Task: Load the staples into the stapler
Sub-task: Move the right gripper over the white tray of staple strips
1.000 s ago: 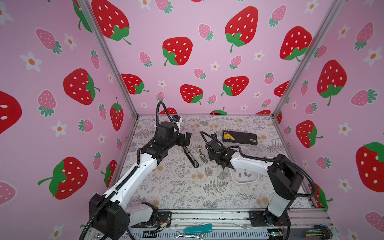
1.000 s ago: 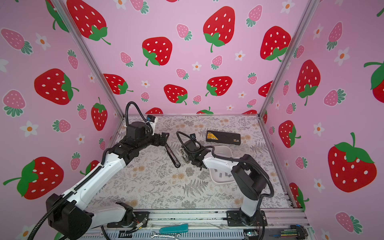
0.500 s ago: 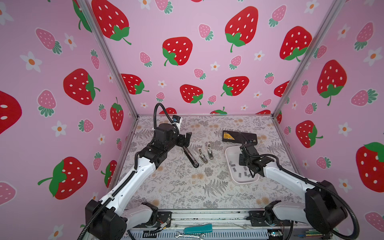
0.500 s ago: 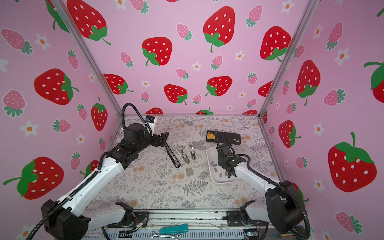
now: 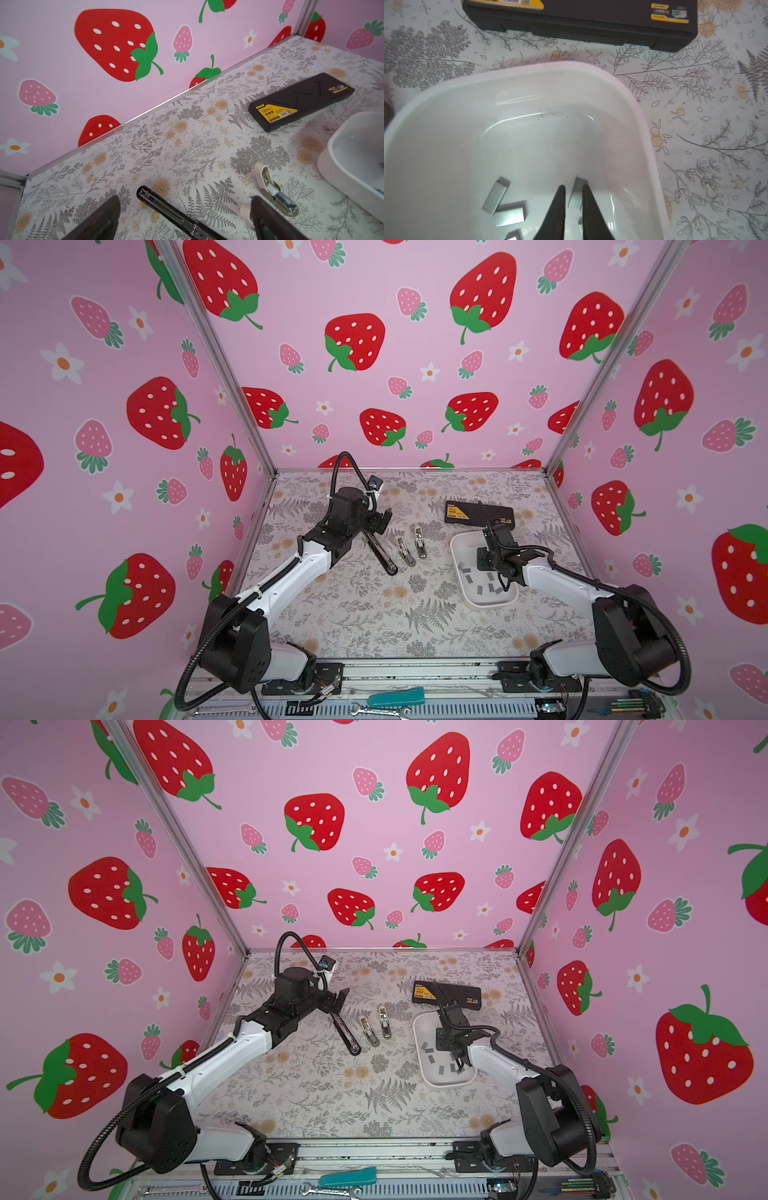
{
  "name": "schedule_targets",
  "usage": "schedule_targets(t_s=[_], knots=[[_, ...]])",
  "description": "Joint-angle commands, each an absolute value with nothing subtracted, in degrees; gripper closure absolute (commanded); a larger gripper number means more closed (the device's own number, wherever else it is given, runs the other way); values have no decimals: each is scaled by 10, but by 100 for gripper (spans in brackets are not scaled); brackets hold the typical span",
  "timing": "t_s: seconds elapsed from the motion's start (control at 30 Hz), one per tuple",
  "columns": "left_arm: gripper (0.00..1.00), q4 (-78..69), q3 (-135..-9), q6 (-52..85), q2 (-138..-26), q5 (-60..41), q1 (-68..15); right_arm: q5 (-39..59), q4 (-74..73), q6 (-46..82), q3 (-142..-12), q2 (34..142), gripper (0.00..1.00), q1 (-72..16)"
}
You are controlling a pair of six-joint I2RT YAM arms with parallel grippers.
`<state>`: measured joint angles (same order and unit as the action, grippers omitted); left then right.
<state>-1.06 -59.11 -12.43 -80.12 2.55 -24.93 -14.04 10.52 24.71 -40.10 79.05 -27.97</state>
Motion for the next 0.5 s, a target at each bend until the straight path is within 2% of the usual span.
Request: schedule_targets(t_s=[0.0, 0.13, 0.23, 0.47], knots=[[1, -15, -631, -154, -807, 12, -251, -116, 79, 207, -399, 750, 77, -278], [1, -31, -624, -160, -809, 12, -251, -66, 69, 194, -382, 734, 71, -289], [1, -45, -621, -166, -813, 10, -251, -96, 119, 237, -386, 751, 73, -292], [1, -38, -640, -179, -843, 18, -250, -129, 186, 292, -371, 799, 73, -291]])
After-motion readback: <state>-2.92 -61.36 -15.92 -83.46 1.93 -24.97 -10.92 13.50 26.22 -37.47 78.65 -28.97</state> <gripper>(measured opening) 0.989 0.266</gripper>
